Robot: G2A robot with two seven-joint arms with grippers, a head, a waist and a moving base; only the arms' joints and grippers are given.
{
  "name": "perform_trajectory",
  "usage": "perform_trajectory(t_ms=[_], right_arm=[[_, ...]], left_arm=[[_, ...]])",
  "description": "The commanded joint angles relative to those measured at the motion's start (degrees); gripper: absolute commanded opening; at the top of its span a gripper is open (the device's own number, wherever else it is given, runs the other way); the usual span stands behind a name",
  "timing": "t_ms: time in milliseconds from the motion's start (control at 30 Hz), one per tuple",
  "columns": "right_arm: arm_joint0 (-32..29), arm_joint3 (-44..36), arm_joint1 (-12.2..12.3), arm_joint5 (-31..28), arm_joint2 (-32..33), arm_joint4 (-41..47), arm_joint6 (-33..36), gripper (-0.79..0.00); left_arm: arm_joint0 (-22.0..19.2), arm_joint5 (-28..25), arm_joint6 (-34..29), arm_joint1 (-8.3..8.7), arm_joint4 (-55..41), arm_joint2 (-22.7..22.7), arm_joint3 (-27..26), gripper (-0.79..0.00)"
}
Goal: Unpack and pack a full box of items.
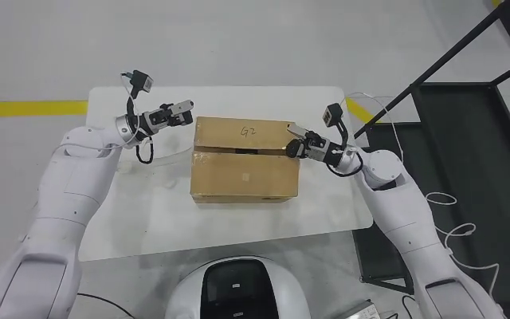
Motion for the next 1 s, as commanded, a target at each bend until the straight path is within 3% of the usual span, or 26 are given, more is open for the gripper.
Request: perform_trajectory(t_ms=[0,533,967], right_arm=[[0.42,0.54,-0.02,0.61,-0.28,-0.97,-0.25,0.000],[3.75,4.87,0.08,1.97,-2.48,-8.07,2.85,0.000],[3.04,2.07,0.65,2.97,-0.82,-7.92,5.03,0.000]], left_arm=[[0.10,0.18,0.00,0.00,0.07,-0.04,-0.16,0.000],[2.25,1.11,-0.50,0.80,-0.37,-2.42,-0.52,0.000],[5.31,2.09,0.24,2.13,0.25,-5.63,-3.32,0.000]])
